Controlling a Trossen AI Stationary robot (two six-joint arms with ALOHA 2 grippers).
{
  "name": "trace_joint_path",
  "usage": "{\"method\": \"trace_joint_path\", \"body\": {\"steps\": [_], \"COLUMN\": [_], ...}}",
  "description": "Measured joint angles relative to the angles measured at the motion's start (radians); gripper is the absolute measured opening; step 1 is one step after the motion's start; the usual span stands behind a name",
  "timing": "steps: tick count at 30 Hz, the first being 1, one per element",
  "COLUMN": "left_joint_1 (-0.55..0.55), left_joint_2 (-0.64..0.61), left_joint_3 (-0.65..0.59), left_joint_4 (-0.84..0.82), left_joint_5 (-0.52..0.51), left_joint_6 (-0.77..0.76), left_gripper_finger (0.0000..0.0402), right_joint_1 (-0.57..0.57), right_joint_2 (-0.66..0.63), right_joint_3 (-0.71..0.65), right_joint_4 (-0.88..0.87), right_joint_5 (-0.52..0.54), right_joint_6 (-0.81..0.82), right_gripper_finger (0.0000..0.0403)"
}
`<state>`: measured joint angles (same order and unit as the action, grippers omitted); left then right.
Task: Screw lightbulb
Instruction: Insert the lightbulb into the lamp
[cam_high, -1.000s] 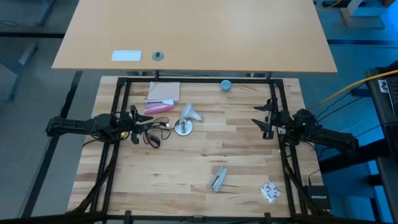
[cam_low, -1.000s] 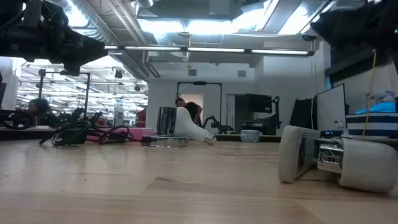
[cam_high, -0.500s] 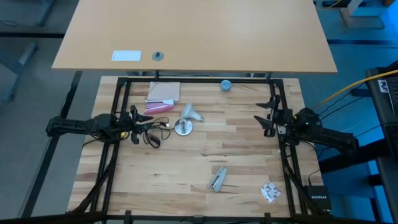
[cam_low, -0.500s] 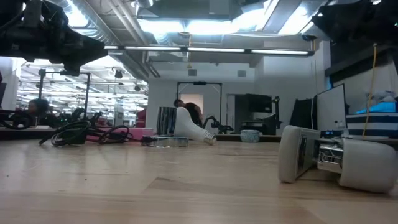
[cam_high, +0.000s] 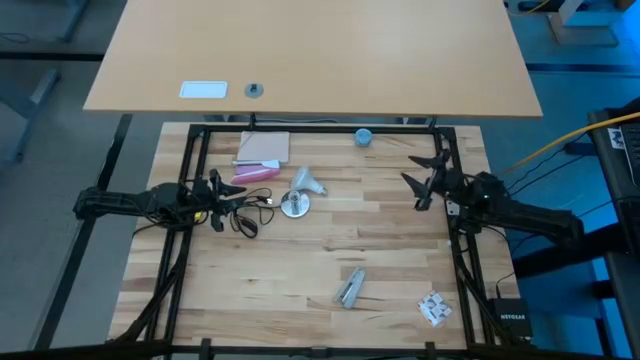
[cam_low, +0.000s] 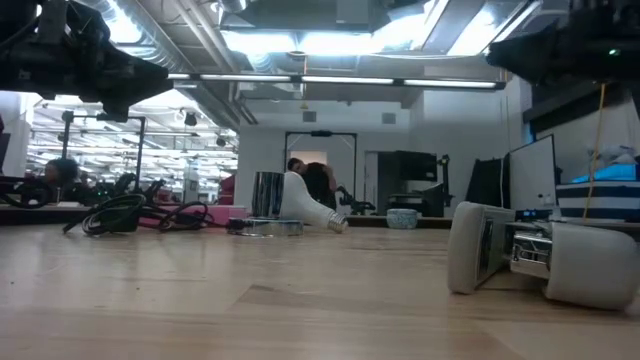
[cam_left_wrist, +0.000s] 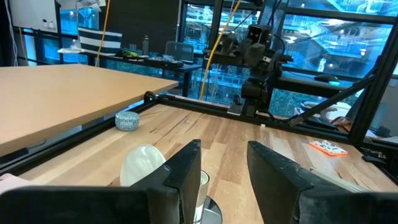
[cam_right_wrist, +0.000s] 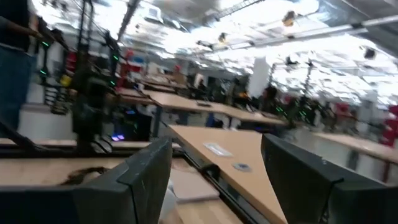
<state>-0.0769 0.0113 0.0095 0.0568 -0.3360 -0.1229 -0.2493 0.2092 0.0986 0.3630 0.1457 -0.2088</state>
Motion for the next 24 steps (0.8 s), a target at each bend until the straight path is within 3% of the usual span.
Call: {"method": "trace_joint_path", "body": {"steps": [7,15,24], "left_joint_1": [0.000,0.000,0.000], "left_joint_2": [0.000,0.000,0.000], "left_joint_3": [0.000,0.000,0.000], "left_joint_4": [0.000,0.000,0.000], "left_joint_5": [0.001,0.003,0.002], "left_joint_6": [-0.032,-0.046,-0.018], "left_gripper_finger": [0.0123,0.0123,0.0123], "right_joint_1": [0.000,0.000,0.000], "right_joint_2": [0.288,0.700,1.089], "right_joint_3": [0.065,0.277,0.508], "right_joint_4": [0.057,0.053,0.005], "right_joint_5": [0.027,0.016,-0.145], "right_joint_6": [0.098,0.077,0.107], "right_gripper_finger": [0.0253,0.0253,0.0253]}}
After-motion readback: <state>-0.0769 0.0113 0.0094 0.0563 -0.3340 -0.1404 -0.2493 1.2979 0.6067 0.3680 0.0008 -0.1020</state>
